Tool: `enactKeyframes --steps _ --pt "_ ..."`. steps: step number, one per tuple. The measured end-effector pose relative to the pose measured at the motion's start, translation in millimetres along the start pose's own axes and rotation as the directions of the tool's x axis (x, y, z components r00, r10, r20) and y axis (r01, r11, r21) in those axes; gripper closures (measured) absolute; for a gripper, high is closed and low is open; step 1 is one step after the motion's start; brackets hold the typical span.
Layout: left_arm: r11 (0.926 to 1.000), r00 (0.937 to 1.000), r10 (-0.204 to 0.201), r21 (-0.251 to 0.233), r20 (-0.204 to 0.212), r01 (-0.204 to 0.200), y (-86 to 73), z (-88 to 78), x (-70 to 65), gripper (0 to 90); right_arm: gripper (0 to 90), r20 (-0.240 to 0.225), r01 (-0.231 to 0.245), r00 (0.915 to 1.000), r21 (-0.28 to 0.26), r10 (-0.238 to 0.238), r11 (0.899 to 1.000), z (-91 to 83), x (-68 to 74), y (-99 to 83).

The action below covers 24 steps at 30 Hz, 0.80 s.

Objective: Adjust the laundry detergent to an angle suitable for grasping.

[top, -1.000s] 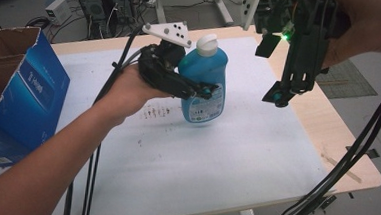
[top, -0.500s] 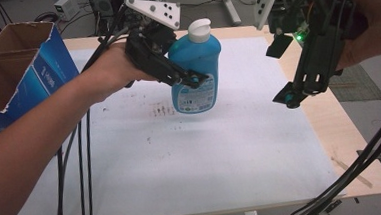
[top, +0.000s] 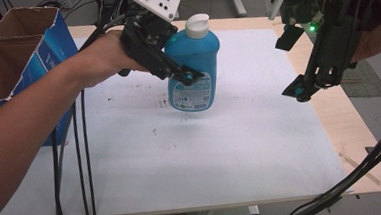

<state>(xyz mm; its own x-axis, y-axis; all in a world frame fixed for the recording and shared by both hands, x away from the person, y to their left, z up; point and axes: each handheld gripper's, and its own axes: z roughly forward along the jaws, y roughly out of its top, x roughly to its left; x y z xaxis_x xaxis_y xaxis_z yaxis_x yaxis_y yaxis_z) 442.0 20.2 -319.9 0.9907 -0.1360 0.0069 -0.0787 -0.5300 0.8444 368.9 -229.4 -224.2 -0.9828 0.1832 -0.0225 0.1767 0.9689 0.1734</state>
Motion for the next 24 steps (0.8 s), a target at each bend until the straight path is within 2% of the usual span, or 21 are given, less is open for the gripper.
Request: enactKeyframes --steps 8,11,18,24 --pt "1.0000 0.9996 0.006 -0.006 0.029 -0.006 -9.3 1.5 -0.8 44.0 1.9 -0.001 -0.004 1.0000 0.006 0.004 1.000 1.5 -0.6 2.0" --pt "1.0000 0.9988 0.005 0.008 0.049 -0.005 -14.1 3.0 -2.0 44.0 1.9 -0.002 -0.004 1.0000 0.007 0.004 1.000 2.7 -0.8 3.0" --pt "0.9997 0.9978 -0.006 0.026 0.066 0.005 -28.3 10.1 -5.2 44.1 1.9 -0.007 -0.004 1.0000 0.009 0.004 1.000 4.5 -1.6 5.2" --pt "0.9987 0.9958 0.001 0.051 0.092 -0.006 -34.6 19.0 -7.7 44.1 1.9 -0.009 0.001 1.0000 0.010 -0.001 1.000 5.8 -2.7 6.1"
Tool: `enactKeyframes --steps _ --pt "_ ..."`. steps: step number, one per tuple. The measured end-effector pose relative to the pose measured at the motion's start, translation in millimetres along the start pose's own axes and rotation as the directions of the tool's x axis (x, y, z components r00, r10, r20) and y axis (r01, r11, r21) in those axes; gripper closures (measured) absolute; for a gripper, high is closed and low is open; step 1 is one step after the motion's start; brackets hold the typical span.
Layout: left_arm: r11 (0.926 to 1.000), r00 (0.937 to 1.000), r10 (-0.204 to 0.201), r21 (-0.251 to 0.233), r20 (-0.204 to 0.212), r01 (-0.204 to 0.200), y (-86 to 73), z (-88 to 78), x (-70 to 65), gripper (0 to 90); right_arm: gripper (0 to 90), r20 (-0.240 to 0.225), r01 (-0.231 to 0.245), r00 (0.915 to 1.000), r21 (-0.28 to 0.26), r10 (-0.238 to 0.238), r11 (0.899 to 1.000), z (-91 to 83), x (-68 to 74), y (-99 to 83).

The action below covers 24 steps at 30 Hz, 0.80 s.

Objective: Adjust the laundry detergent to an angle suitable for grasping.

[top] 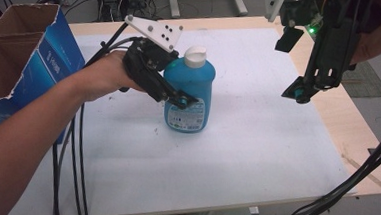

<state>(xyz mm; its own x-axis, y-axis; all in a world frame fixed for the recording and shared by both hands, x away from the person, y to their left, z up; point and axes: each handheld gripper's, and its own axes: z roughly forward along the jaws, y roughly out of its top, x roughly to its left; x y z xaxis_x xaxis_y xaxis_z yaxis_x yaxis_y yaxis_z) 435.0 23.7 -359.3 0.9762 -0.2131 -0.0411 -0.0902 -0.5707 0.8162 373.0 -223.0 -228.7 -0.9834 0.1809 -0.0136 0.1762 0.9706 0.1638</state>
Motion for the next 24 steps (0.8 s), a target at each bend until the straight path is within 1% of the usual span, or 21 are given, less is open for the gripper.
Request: enactKeyframes --steps 4,7,8,10,20,24 --pt "1.0000 1.0000 0.004 0.004 0.001 -0.004 -1.4 3.2 0.4 44.1 1.9 -0.001 0.000 1.0000 0.001 0.000 1.000 0.1 0.0 0.2" --pt "1.0000 1.0000 0.000 -0.001 0.002 0.000 -2.8 5.2 0.1 44.1 1.9 0.001 -0.001 1.0000 -0.002 0.001 1.000 0.0 -0.2 -0.6" --pt "1.0000 1.0000 -0.006 -0.003 0.005 0.007 -3.1 5.7 0.1 44.1 1.9 0.002 -0.005 1.0000 0.000 0.005 1.000 -0.1 -0.1 -0.9" --pt "1.0000 1.0000 0.002 -0.001 0.003 -0.002 -2.9 5.8 0.1 44.0 1.9 0.000 -0.007 1.0000 0.000 0.007 1.000 0.3 -0.2 -1.3" --pt "0.9996 0.9998 0.013 0.027 -0.013 -0.013 -1.8 4.7 -4.5 43.2 1.9 -0.002 0.003 1.0000 -0.004 -0.003 1.000 1.9 -0.2 -0.1" --pt "0.9995 0.9999 0.004 0.032 -0.010 -0.004 -2.4 5.0 -5.8 42.1 1.9 -0.004 -0.002 1.0000 -0.003 0.002 1.000 2.6 0.6 -0.1"
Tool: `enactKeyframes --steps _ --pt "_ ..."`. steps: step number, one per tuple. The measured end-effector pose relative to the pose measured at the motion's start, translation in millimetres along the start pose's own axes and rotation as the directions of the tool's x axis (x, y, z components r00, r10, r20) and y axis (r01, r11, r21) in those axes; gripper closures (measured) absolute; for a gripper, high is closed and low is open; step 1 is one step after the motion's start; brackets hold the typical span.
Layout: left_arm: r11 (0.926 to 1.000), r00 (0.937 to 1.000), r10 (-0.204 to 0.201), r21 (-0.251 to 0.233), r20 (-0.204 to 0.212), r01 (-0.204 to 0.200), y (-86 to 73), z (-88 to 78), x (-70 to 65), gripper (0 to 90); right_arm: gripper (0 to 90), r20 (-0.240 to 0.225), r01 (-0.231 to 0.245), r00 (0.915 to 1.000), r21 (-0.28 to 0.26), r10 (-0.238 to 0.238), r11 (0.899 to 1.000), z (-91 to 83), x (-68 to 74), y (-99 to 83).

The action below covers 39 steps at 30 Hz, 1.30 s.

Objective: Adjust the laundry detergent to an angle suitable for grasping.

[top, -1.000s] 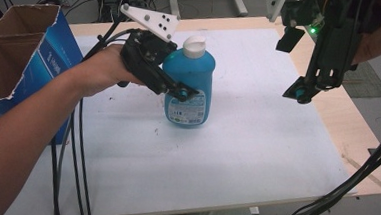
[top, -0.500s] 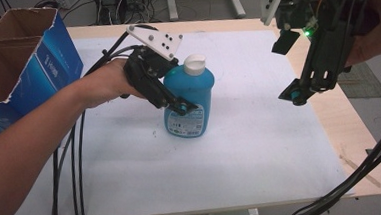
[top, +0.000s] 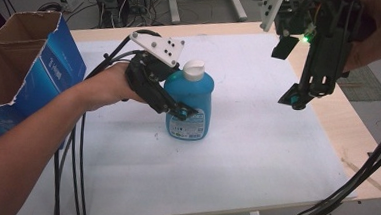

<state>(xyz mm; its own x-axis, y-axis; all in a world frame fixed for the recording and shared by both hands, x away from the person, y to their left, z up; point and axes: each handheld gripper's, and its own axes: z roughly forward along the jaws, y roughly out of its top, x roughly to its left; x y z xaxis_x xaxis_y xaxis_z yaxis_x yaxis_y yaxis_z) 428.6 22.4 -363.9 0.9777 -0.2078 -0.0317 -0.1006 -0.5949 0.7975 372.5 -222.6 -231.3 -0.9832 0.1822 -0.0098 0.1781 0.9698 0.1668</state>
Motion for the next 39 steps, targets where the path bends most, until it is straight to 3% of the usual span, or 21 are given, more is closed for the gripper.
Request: enactKeyframes --steps 6,17,23,30,32,35,37,38,39 --pt "0.9980 0.9980 -0.063 -0.001 -0.003 0.063 -3.0 -2.3 -1.2 33.9 1.9 0.001 0.000 1.0000 0.001 0.000 1.000 -0.2 1.4 0.2" --pt "0.9952 0.9948 -0.097 0.007 -0.028 0.098 -1.6 -6.4 -2.9 21.5 1.9 0.003 0.010 0.9999 0.003 -0.010 1.000 0.1 3.5 2.6" --pt "0.9936 0.9934 -0.113 -0.006 -0.021 0.113 -1.6 -9.3 -2.7 21.3 1.9 0.006 0.011 0.9999 -0.004 -0.011 1.000 -0.1 3.7 2.0" --pt "0.9894 0.9879 -0.143 -0.034 -0.059 0.141 -0.7 -13.0 -4.1 21.3 1.9 0.007 0.011 0.9999 -0.002 -0.011 1.000 -0.5 4.0 1.9" --pt "0.9826 0.9829 -0.177 -0.066 -0.051 0.173 -1.9 -18.4 -5.6 21.3 1.9 0.009 0.009 0.9999 -0.001 -0.009 1.000 -0.4 4.2 1.8" --pt "0.9894 0.9909 -0.128 -0.074 -0.041 0.125 -1.2 -24.3 -7.0 21.3 1.9 0.011 0.009 0.9999 0.000 -0.009 1.000 -0.2 3.9 1.6" --pt "0.9894 0.9909 -0.128 -0.074 -0.041 0.125 -1.2 -24.3 -7.0 21.3 1.9 0.010 0.008 0.9999 0.000 -0.008 1.000 -0.3 3.7 1.6" --pt "0.9911 0.9952 -0.094 -0.097 -0.029 0.090 0.6 -31.6 -8.1 21.3 1.9 0.010 0.006 0.9999 0.000 -0.006 1.000 -0.5 3.3 1.5" --pt "0.9904 0.9948 -0.097 -0.102 -0.032 0.093 1.4 -33.1 -8.0 21.3 1.9 0.010 0.007 0.9999 -0.001 -0.007 1.000 -0.6 3.2 1.5"
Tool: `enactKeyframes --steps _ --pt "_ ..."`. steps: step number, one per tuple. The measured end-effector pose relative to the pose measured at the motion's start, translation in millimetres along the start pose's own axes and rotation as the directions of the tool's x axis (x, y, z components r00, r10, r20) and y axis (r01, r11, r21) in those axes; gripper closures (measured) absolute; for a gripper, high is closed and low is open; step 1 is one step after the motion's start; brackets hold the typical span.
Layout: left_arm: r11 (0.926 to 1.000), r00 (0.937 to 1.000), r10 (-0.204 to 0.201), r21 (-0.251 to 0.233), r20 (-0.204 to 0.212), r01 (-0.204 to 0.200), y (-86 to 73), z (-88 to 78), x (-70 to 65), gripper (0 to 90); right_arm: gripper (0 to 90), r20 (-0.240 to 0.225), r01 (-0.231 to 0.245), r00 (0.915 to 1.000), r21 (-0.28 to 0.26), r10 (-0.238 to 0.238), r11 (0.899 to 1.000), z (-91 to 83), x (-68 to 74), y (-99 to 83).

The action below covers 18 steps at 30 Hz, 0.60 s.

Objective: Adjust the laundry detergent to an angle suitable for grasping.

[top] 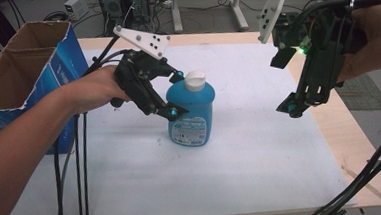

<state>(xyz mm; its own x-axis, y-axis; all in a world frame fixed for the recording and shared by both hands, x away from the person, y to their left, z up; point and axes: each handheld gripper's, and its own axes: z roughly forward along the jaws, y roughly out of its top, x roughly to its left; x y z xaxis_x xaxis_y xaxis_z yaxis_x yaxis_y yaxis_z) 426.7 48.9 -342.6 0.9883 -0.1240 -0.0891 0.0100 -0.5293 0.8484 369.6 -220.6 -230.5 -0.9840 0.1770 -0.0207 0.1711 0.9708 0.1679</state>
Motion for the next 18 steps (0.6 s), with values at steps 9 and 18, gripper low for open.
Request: enactKeyframes --steps 9,18 --pt "0.9979 0.9941 -0.056 0.026 -0.092 0.059 2.8 -16.2 1.1 1.6 1.9 0.004 -0.001 1.0000 -0.006 0.001 1.000 -0.5 -0.5 -1.6" --pt "0.9959 0.9844 -0.089 0.001 -0.152 0.090 10.3 -47.9 -6.4 1.6 1.9 0.005 -0.002 1.0000 -0.013 0.002 1.000 -1.4 -0.4 -2.2"
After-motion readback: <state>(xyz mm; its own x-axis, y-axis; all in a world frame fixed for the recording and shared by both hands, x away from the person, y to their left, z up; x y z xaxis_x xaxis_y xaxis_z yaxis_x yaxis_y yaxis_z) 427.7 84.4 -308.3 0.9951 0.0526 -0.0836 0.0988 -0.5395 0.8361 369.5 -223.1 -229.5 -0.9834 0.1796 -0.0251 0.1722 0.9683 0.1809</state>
